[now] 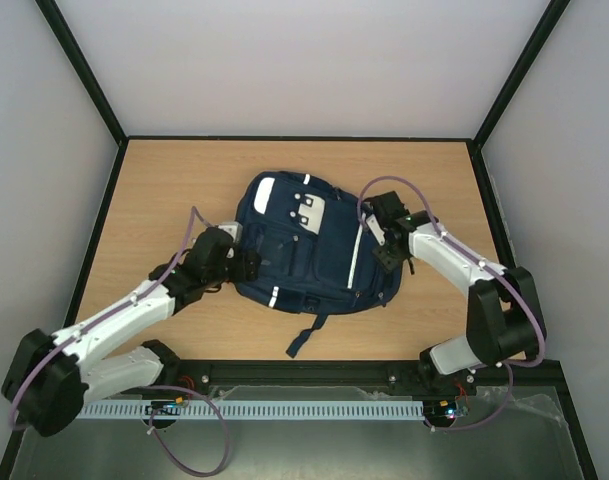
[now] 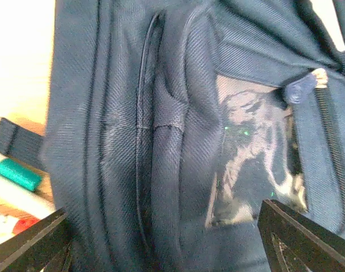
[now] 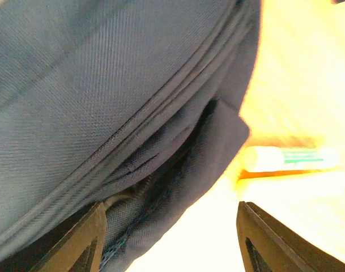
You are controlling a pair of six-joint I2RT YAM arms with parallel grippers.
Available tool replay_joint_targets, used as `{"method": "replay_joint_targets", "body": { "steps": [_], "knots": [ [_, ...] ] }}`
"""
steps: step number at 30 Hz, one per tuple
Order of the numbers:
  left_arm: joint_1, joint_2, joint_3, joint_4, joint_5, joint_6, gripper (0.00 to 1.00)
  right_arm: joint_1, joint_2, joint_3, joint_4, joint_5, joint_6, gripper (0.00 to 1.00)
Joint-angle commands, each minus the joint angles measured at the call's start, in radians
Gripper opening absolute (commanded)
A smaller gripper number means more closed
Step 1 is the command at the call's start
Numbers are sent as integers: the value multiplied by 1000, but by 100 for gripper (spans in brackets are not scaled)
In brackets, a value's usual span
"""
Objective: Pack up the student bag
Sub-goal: Adjust the student bag at the center of the board.
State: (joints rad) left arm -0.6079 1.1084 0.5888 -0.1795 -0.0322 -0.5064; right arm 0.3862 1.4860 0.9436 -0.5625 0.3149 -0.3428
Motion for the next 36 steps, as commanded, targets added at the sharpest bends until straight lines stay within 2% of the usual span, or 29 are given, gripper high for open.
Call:
{"method": "replay_joint_targets", "body": {
  "steps": [1, 6, 10, 17, 20, 22, 25, 29, 32, 36],
  "knots": [
    [-71, -125, 114, -182, -76, 11, 84, 6, -97, 87, -106, -16, 42, 65],
    [-270, -143, 170, -176, -154, 35, 83, 7, -219, 66, -220, -79, 53, 65],
    [-352, -117, 123, -101, -167, 70, 83, 6, -329, -21, -261, -195, -14, 64],
    [-368, -39, 98, -131, -231, 32, 84, 6, -438, -175, -243, -126, -61, 56],
    [-365, -49, 102, -199, -287, 4, 86, 7, -441, -205, -242, -79, -49, 52],
    [-358, -56, 111, -289, -316, -26, 91, 6, -446, -221, -236, -45, -49, 51],
    [-284, -61, 122, -369, -233, -78, 93, 6, -460, -250, -204, 5, -73, 48],
    [-282, -116, 119, -376, -237, -57, 93, 4, -467, -305, -122, 44, -109, 45],
    [-308, -175, 130, -359, -276, -31, 93, -15, -481, -337, -56, 0, -153, 42],
    [-356, -247, 117, -259, -207, 11, 88, -24, -484, -359, -7, -22, -195, 42]
  ]
}}
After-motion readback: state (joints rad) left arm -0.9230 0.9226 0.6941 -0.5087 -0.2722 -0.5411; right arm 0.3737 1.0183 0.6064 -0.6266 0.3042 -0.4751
